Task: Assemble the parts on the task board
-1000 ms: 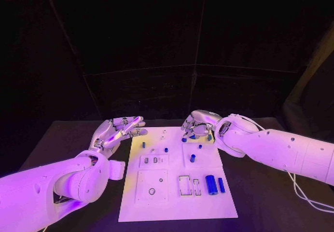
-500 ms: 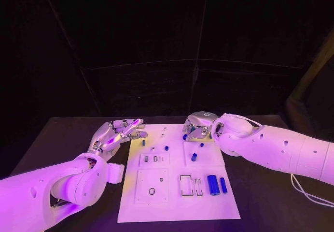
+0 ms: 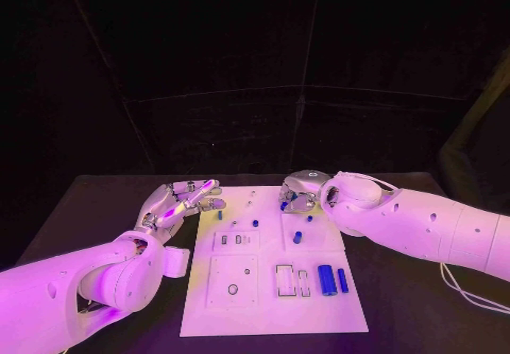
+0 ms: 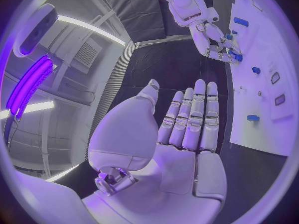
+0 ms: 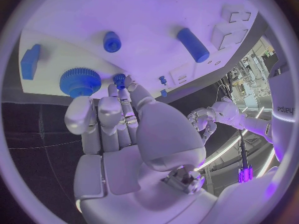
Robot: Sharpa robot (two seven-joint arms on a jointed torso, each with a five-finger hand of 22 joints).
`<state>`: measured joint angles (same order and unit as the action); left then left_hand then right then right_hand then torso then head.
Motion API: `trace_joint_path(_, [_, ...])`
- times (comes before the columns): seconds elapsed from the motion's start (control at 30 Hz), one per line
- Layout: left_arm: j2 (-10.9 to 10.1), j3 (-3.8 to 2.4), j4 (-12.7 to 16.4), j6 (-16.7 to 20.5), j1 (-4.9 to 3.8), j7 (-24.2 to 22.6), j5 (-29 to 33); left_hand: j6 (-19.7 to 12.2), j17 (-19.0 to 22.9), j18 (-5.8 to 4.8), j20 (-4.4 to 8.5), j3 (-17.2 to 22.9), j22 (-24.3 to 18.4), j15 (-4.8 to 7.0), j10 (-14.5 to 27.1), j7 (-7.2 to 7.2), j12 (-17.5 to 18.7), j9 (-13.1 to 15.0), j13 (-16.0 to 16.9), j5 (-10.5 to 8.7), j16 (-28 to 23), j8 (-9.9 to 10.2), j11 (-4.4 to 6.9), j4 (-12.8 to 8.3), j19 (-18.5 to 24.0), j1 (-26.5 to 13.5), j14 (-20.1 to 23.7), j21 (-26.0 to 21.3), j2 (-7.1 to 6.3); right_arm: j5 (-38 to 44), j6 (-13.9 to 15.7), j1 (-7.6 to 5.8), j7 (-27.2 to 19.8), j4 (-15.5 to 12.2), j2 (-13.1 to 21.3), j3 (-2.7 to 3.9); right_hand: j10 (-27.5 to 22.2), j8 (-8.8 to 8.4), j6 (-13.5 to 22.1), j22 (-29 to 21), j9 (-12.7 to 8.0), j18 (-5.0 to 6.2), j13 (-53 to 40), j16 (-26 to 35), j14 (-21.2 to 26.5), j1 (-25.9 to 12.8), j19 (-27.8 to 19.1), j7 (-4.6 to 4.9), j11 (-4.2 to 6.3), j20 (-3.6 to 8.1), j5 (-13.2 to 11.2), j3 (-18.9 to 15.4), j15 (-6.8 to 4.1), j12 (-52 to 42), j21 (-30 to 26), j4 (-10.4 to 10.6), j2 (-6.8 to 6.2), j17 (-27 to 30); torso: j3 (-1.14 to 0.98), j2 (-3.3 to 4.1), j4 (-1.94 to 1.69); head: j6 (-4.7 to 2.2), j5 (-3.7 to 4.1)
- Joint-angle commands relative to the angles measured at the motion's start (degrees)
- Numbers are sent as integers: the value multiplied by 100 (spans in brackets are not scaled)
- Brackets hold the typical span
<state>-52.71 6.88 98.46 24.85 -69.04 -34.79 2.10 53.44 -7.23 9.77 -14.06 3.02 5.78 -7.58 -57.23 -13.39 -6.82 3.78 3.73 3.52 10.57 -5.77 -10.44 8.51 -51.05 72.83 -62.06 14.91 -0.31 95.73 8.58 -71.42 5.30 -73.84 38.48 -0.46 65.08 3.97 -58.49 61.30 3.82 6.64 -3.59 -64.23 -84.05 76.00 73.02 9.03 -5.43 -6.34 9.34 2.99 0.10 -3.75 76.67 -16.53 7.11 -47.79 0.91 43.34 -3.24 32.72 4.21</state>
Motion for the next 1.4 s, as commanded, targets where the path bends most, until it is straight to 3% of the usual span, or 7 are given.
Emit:
trace_joint_path(0.03, [7,-5,-6,-96,-11,19,-48,31,-8,75,-12,-9,-6,-20,-42,-36,31,-5,-3,-17,-39,34,-12,-35,-30,-1,8,-38,46,74,-165,-15,30,10,-12,5,11,-29,-19,34,-5,-108,6,-68,-83,-75,1,3,-10,-31,-24,123,37,16,49,5,-8,-39,0,10,-2,12,0])
trace_joint_path(0.5, [-2,-5,-2,-124,-17,67,-48,26,-14,75,-16,-4,-19,-24,-35,-42,56,-7,-4,-16,-57,57,-18,-65,-33,18,4,-52,70,73,-192,-15,29,119,-90,6,74,-17,-96,245,1,-130,4,-333,-37,-195,13,16,-10,-51,-67,861,46,9,215,14,-136,-191,-4,41,-7,36,-11])
trace_joint_path(0.57, [-6,-5,-3,-126,-17,73,-48,24,-15,75,-17,-3,-22,-25,-33,-42,61,-7,-5,-15,-62,62,-19,-72,-34,23,4,-55,76,72,-122,-15,26,135,-96,6,153,1,-169,330,9,-144,1,-390,-41,-160,54,-3,-7,-41,-326,1079,25,-1,264,7,-87,-238,-6,44,-4,36,-10])
trace_joint_path(0.77, [-16,-5,-4,-132,-18,83,-48,23,-17,75,-19,2,-29,-27,-29,-44,75,-7,-5,-15,-74,74,-21,-93,-36,37,4,-64,90,-106,441,-15,-119,62,-64,15,369,39,-362,606,27,-194,-11,-518,-54,-100,207,6,35,-18,-529,1560,8,-16,415,7,-100,-343,-2,45,0,41,-15])
trace_joint_path(0.87, [-22,-5,-3,-136,-19,85,-48,22,-18,75,-20,4,-33,-28,-27,-44,81,-7,-5,-15,-79,79,-22,-102,-36,43,5,-67,96,-257,833,-14,-219,-14,-57,105,397,22,-388,631,24,-197,-8,-546,-47,-136,208,17,31,-20,-505,1733,13,3,438,20,-186,-343,-2,46,-3,29,-17])
trace_joint_path(1.07, [-29,-5,-2,-144,-22,90,-48,22,-19,75,-21,7,-37,-29,-26,-44,88,-7,-5,-15,-86,85,-22,-113,-36,50,6,-72,104,-399,1290,-14,-283,-44,-101,172,401,-13,-412,691,17,-204,-5,-627,-39,-254,212,30,27,-30,-512,2115,27,18,485,73,-356,-376,13,43,-11,-2,-7])
trace_joint_path(1.4, [-8,-5,-17,-172,-28,90,-48,21,-20,75,-22,7,-42,-31,-23,-43,96,-7,-6,-16,-95,92,-24,-123,-36,53,8,-78,107,-449,1097,-28,-320,475,-579,197,325,-33,-358,710,8,-206,1,-661,-29,-320,205,52,1,-47,-540,2308,46,26,503,119,-481,-370,0,68,-18,-21,-34])
